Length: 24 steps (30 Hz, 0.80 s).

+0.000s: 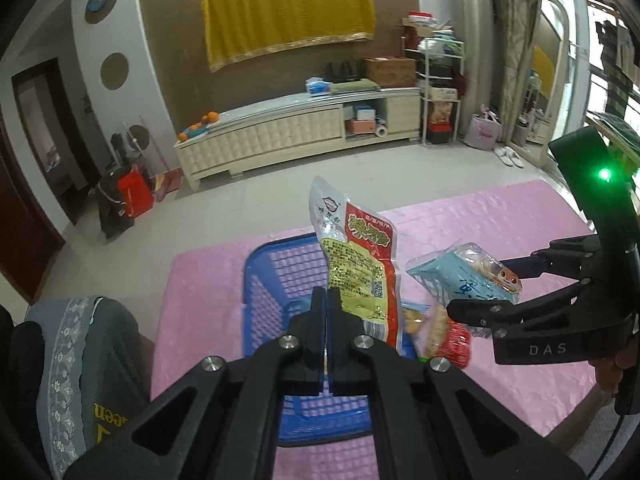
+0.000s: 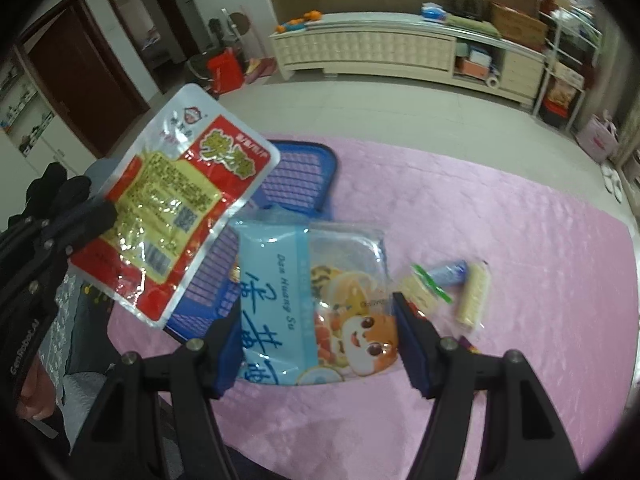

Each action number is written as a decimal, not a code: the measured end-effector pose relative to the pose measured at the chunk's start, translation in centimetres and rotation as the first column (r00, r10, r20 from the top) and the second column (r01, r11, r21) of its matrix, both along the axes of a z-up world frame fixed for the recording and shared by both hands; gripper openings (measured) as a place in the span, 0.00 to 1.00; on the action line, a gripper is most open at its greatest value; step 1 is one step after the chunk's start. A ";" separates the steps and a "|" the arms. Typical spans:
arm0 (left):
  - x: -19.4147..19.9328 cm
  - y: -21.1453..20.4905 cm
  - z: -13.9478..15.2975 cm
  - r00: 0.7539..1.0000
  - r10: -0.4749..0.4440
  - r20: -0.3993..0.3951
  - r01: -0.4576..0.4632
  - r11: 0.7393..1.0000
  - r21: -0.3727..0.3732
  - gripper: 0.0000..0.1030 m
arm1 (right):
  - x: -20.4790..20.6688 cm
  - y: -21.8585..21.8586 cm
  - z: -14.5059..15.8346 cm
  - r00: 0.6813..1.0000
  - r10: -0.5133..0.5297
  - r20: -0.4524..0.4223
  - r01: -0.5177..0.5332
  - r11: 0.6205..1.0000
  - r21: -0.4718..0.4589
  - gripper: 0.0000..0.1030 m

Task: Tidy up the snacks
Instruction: 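Lower both packs into the blue basket and open both grippers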

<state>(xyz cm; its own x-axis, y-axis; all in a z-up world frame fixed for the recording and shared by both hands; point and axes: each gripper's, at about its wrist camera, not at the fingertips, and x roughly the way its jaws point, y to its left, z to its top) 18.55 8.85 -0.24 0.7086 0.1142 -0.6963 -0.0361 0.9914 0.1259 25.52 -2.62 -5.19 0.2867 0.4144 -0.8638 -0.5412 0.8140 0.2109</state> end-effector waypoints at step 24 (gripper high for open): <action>6.9 6.3 -9.6 0.992 0.044 -0.118 -0.044 0.999 0.006 0.16 | 2.9 7.4 -4.5 0.995 0.094 0.020 -0.091 0.987 -0.133 0.69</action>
